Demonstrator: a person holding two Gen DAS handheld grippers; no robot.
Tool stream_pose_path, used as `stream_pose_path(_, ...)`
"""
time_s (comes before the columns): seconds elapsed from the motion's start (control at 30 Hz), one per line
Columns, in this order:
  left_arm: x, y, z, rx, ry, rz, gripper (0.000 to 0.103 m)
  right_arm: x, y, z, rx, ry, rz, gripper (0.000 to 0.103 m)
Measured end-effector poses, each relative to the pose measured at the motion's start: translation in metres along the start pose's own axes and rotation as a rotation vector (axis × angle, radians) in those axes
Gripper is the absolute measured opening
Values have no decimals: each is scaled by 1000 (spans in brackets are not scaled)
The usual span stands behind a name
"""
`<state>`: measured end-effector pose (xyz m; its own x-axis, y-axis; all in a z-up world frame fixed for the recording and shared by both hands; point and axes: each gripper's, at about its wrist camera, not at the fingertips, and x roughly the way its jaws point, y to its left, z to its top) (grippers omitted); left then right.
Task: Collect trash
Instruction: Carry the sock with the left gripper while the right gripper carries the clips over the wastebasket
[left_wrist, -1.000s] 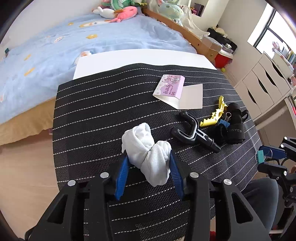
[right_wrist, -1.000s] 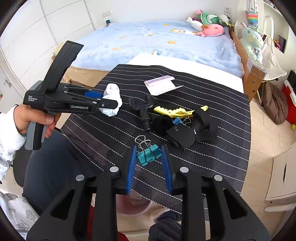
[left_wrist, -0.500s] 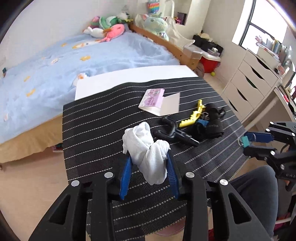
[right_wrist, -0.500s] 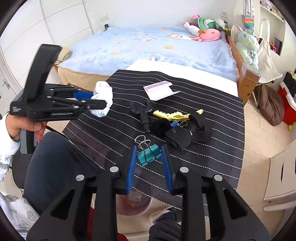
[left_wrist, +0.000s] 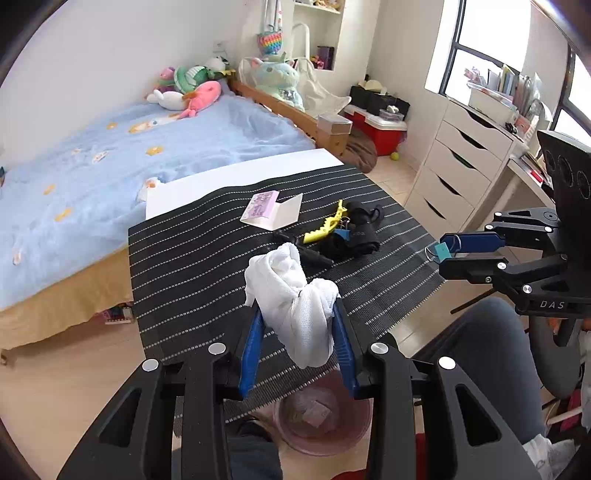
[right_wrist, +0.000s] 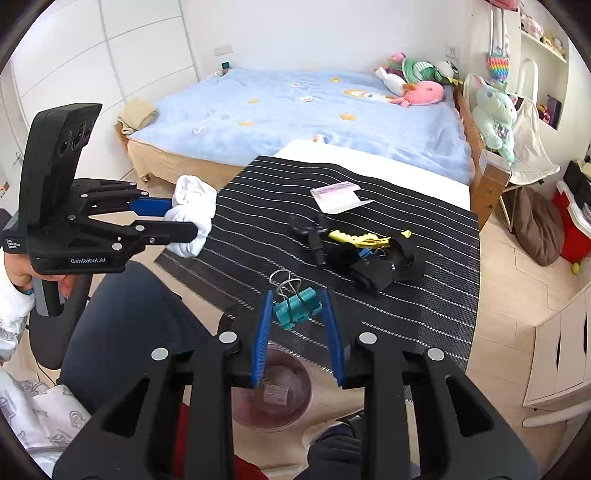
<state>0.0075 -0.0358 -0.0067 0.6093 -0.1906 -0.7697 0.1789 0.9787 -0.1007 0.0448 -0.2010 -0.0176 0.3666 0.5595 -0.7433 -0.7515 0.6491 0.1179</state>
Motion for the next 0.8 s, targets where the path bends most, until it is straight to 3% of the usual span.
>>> stream_pose_path(0.37, -22, -20, -28, 17, -4, -28, 35, -16, 31, -28, -21, 11, 31, 27)
stream_pose_path(0.8, -36, -14, -50, -21, -5, -26, 35, -5, 50, -48, -24, 50, 83, 27)
